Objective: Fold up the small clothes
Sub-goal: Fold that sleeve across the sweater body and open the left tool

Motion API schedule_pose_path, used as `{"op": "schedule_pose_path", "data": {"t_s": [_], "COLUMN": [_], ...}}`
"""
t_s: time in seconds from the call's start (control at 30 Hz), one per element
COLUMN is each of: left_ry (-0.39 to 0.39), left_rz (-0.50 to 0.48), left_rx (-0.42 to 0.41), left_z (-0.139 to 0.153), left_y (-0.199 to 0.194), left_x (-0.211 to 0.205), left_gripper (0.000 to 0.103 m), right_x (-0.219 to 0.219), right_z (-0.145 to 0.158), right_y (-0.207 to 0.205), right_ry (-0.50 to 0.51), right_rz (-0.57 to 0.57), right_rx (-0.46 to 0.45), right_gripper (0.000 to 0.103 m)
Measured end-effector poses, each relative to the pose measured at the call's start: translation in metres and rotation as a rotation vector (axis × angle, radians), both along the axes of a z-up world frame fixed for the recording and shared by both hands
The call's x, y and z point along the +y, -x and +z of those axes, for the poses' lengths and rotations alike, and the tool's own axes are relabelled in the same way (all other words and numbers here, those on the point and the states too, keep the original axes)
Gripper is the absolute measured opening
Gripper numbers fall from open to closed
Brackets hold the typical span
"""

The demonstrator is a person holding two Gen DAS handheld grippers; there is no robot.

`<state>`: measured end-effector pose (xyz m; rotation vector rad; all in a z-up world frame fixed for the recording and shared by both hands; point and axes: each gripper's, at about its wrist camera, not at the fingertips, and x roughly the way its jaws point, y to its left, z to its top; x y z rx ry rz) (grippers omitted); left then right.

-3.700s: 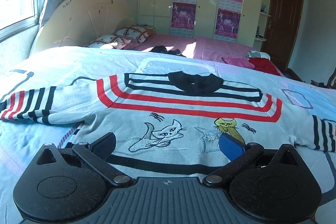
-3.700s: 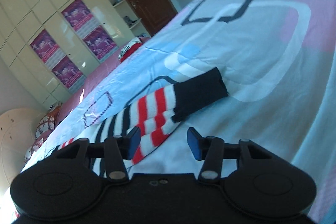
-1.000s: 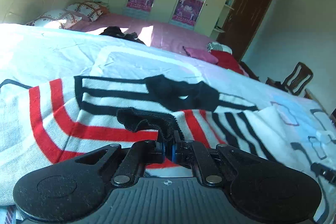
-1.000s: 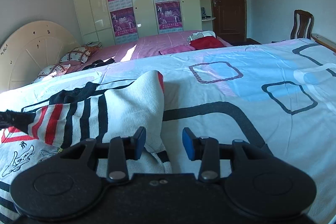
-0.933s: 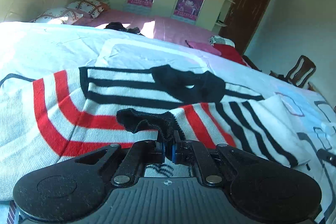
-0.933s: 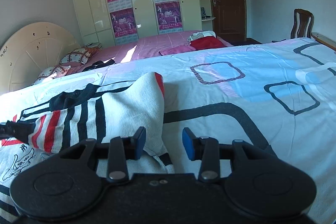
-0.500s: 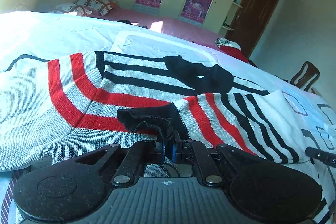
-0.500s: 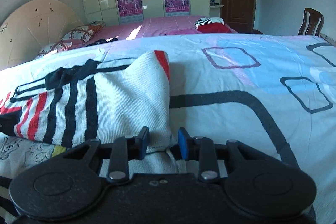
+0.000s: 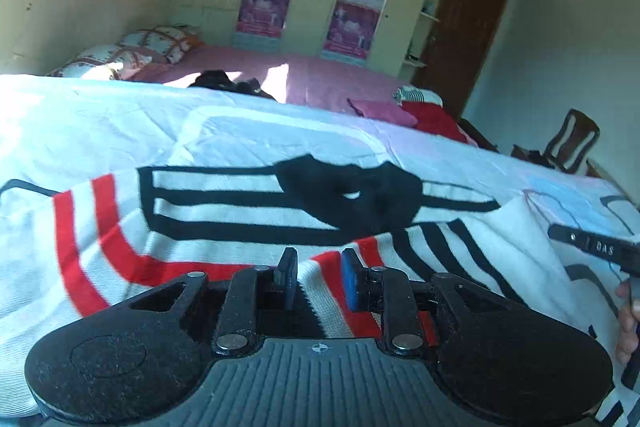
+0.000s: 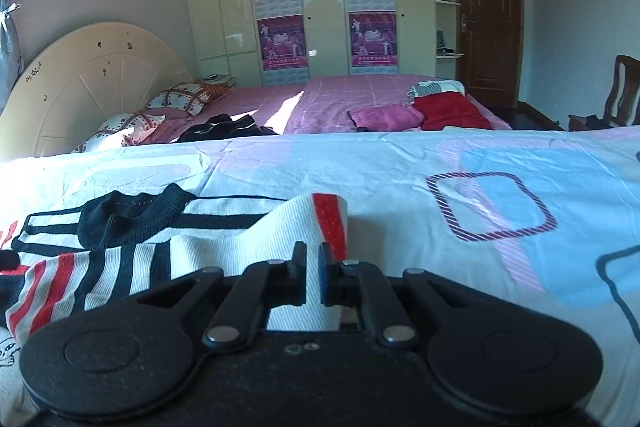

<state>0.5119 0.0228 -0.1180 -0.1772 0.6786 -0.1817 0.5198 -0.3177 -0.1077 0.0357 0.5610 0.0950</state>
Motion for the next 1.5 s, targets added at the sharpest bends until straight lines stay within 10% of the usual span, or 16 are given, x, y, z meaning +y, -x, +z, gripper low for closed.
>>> {"op": "schedule_pose_path", "data": {"t_s": [0.63,0.77,0.9,1.07,1.1,1.5], "left_ry": [-0.100,-0.106,-0.045,-0.010,-0.014,0.020], "left_rz": [0.128,0.207,0.216,0.187,0.181,0.190], "left_rx": [-0.013,-0.027,0.012,0.068,0.064,0.042], "left_z": [-0.003,0.001,-0.001,-0.015,-0.016,-0.019], "left_y": [0.013,0.023,0.031,0.018,0.015,0.025], "left_x": [0.009,0.023,0.037,0.038,0.038,0.042], "left_gripper": [0.024,0.076,0.077,0.044,0.008,0.005], "right_x": [-0.008,0.017,0.037,0.039,0.039,0.029], "right_z": [-0.011,0.008,0.010,-0.002,-0.006,-0.010], "right_y": [-0.049,-0.012,-0.001,-0.011,-0.014,-0.037], "right_ry": [0.109,0.102,0.110,0.086,0.087,0.096], "right_rz": [-0.064,0.051,0.093,0.071,0.069,0.067], "right_rx": [0.086,-0.005,-0.012,0.029,0.048,0.104], "right_gripper": [0.013,0.018,0.017,0.018,0.017,0.013]}}
